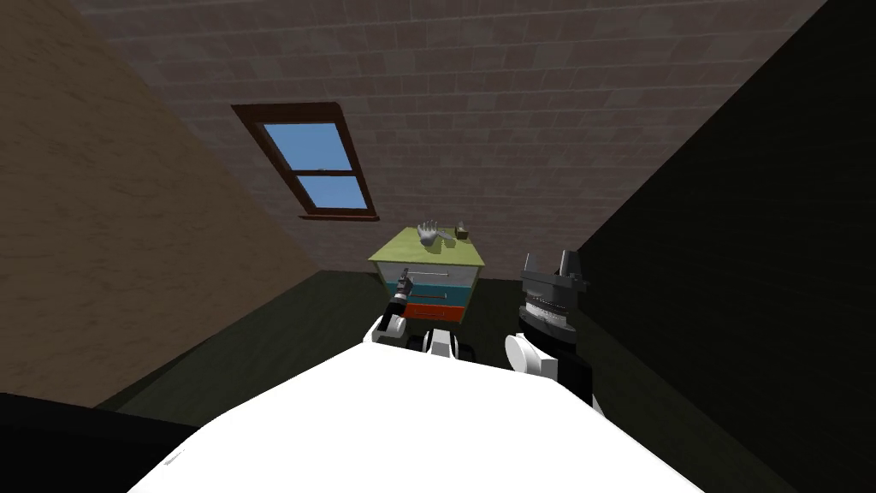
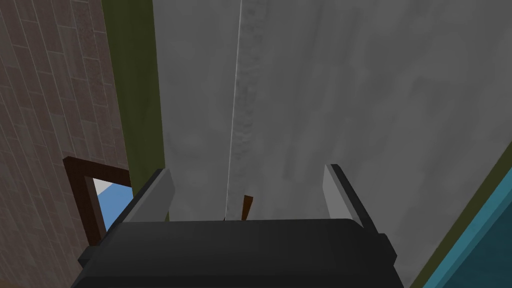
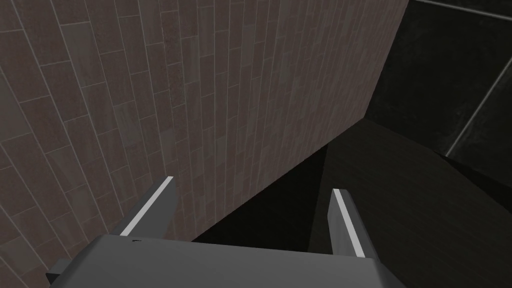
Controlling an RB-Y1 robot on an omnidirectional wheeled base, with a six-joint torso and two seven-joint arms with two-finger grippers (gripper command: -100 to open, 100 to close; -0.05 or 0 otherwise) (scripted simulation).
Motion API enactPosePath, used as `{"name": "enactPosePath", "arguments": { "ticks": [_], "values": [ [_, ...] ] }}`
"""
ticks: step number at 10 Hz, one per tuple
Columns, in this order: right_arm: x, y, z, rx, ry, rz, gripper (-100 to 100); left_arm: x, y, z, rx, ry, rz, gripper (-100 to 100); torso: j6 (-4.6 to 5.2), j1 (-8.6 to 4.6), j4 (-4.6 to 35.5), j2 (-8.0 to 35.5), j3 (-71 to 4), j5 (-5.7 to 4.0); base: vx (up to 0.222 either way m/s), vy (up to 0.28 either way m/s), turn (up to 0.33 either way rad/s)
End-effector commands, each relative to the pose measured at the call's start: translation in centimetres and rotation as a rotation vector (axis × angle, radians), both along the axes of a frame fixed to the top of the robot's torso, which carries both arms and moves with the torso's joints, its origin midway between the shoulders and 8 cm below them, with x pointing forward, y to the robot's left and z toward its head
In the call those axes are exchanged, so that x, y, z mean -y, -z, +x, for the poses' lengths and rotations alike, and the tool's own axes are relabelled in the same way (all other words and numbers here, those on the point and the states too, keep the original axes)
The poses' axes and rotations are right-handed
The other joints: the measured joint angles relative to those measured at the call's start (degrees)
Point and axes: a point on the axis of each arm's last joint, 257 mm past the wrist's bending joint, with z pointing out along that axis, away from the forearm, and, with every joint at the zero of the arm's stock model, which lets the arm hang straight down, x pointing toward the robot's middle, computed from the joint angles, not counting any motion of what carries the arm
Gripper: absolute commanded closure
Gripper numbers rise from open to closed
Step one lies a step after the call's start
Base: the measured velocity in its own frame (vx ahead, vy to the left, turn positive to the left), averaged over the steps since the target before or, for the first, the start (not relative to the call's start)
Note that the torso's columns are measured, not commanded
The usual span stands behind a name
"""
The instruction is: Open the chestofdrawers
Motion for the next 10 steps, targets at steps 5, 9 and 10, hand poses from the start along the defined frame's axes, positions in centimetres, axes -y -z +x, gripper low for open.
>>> {"name": "enactPosePath", "arguments": {
  "ticks": [5,9,10],
  "values": [
    [0.0,0.0,0.0,0.0,0.0,0.0,0,-6.3,0.5,3.3,0.002,-0.139,0.009,-100,0.03,-0.18,-0.1,-0.28,-0.2,-0.05,-0.106,0.04,-0.236],
    [0.0,0.0,0.0,0.0,0.0,0.0,0,-11.2,-1.2,5.6,0.034,-0.255,0.019,-100,0.0,-0.22,-0.04,-0.12,-0.08,-0.06,-0.134,0.029,-0.3],
    [0.0,0.0,0.0,0.0,0.0,0.0,0,-11.4,-0.9,5.6,0.027,-0.26,0.009,-100,-0.05,-0.16,-0.06,-0.22,-0.13,-0.05,-0.06,0.019,0.002]
  ]
}}
